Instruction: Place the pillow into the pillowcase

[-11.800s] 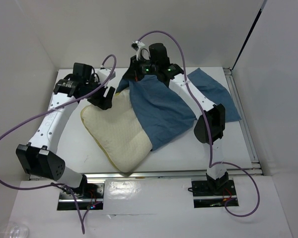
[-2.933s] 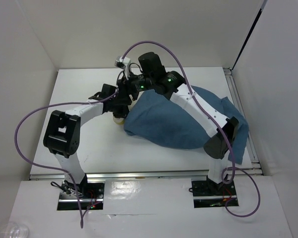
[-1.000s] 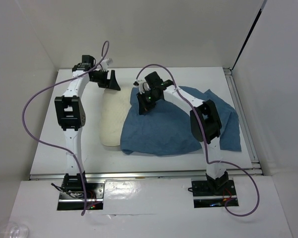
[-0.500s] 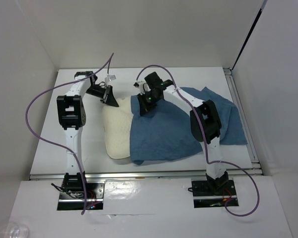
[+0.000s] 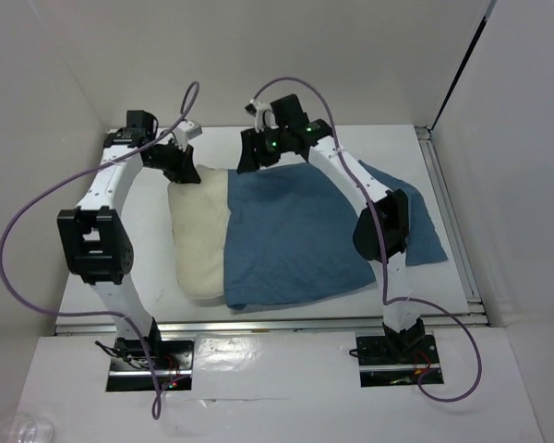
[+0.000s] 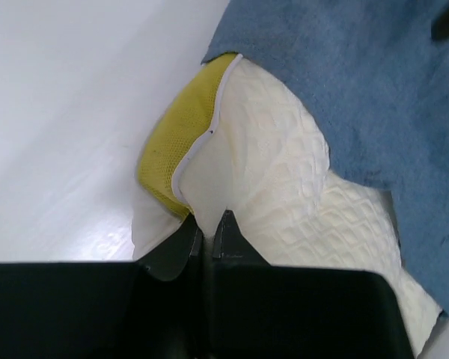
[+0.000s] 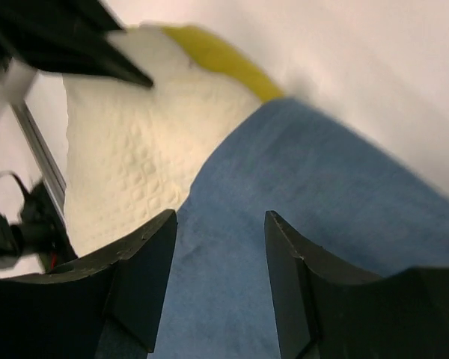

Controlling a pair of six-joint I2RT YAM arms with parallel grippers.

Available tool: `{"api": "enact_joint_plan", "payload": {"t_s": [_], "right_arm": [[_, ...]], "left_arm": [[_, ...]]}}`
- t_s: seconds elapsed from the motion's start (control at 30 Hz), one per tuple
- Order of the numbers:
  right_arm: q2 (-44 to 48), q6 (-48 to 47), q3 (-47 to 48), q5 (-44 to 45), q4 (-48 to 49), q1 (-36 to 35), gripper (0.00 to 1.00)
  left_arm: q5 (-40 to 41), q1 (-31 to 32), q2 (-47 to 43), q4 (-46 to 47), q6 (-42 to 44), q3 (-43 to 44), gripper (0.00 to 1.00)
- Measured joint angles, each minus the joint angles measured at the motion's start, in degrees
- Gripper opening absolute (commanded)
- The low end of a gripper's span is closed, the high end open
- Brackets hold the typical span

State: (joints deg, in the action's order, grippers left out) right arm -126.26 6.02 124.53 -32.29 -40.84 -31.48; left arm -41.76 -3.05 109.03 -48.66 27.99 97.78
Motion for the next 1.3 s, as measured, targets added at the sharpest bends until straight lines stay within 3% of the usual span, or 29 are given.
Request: {"api": "enact_joint_plan", "payload": {"t_s": [0.17,0.47,0.77,0.8,0.83,0.87,0.97,1.0,1.03,1.07,1.17,1.3], "right_arm": [[-2.6,3.39,11.26,0.24,1.75,1.27,0.62],[-7.3,6.51,11.93,4.63,2.27,1.55,0.63],[-10.97,8.74,12.15,6.19,2.21,1.53,0.63],[-10.99,8.96,12.26,5.79,2.21,1.53,0.56],[-10.99,9.14,12.33,5.03,2.27,1.53,0.37],[-10.99,8.96,12.37,4.02,2.32,1.53,0.26],[-10.99,9.31,12.35,0.74,2.27,1.53,0.12],[-10.99,9.42,12.35,-0.22,2.27,1.53,0.14],[-10.99,9.46,12.33,-1.11,2.29,1.53,0.24],[-10.99,9.6,12.33,-1.97,2.29,1.53,0.47],[-10.97,9.35,12.28,-3.39,2.29,1.64,0.59],[-10.56,9.99,12.26,-4.02,2.25,2.78,0.61]], "left_arm": [[5.81,0.59,-10.01,7.56,0.15,-4.98,0.0],[12.48,5.57,-20.72,13.79,2.03,-15.3,0.0],[17.22,14.51,-32.09,15.67,5.07,-18.93,0.0],[17.73,15.08,-32.44,16.0,5.16,-19.37,0.0],[18.14,15.5,-32.54,16.06,5.22,-19.56,0.0],[18.56,15.74,-32.52,16.15,5.27,-19.71,0.0],[19.34,15.98,-32.52,16.24,5.31,-20.22,0.0],[19.52,16.0,-32.52,16.26,5.31,-20.28,0.0],[19.67,15.98,-32.52,16.39,5.22,-20.41,0.0],[19.87,15.98,-32.52,16.63,5.2,-20.61,0.0],[20.72,16.06,-32.52,18.16,5.03,-21.79,0.0],[23.45,16.28,-32.52,21.29,5.07,-25.22,0.0]]}}
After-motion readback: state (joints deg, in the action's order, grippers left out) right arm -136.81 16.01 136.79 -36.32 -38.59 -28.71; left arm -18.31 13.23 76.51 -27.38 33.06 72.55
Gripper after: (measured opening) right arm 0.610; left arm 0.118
